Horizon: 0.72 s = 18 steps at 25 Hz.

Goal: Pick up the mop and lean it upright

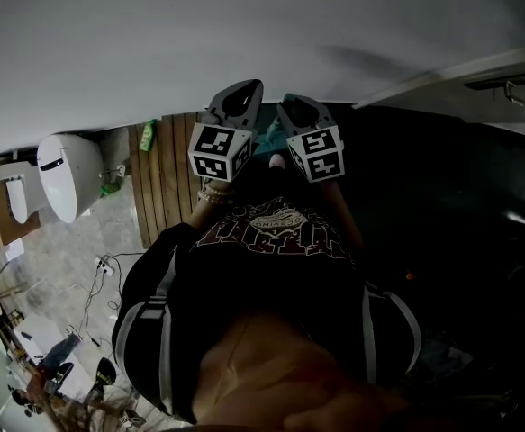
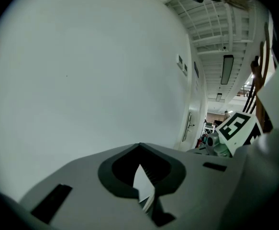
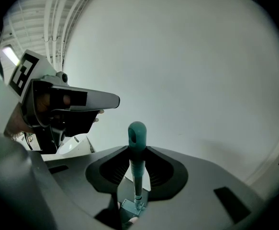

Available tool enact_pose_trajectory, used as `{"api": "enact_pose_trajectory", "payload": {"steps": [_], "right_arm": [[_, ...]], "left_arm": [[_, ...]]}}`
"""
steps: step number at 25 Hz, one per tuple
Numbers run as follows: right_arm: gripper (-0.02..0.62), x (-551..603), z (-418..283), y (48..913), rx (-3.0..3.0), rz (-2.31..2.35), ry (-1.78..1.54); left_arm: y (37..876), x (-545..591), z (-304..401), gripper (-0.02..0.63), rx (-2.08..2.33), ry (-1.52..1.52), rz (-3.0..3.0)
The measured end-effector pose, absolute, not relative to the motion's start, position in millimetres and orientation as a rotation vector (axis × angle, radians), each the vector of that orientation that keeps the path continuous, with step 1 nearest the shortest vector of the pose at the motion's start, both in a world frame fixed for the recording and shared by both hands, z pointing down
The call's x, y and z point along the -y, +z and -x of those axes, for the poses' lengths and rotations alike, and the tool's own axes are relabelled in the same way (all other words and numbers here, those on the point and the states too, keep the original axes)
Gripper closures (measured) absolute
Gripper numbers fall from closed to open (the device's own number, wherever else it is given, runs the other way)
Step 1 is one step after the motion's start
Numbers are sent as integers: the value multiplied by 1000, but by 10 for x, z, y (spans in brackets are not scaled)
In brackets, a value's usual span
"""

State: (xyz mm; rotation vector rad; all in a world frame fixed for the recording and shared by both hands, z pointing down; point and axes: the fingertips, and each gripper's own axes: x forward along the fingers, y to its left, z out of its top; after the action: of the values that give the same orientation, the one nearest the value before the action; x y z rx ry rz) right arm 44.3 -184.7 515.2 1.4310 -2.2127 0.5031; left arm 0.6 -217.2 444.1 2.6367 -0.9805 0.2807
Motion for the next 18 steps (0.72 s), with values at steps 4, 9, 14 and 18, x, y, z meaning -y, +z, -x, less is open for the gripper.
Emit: {"api": "enact_pose_trajectory", "payload": {"steps": [4,9,14,18], "right_arm": [[480,1947,-440,5160,2212,-1421,500],[480,2037,-439,5172,2221,-1417,491],[480,2143,-421,5180,2224,-1417,487],[480,2204,-412,5196,2224,-1416,488]], "left_arm": [[4430,2226,37,560,1000,280,-2630],[4437,2270,64,560,1023,279,-2625],[4445,2316,89,560,1023,282,-2620],[4452,2346,122,560,1031,282,-2615]]}}
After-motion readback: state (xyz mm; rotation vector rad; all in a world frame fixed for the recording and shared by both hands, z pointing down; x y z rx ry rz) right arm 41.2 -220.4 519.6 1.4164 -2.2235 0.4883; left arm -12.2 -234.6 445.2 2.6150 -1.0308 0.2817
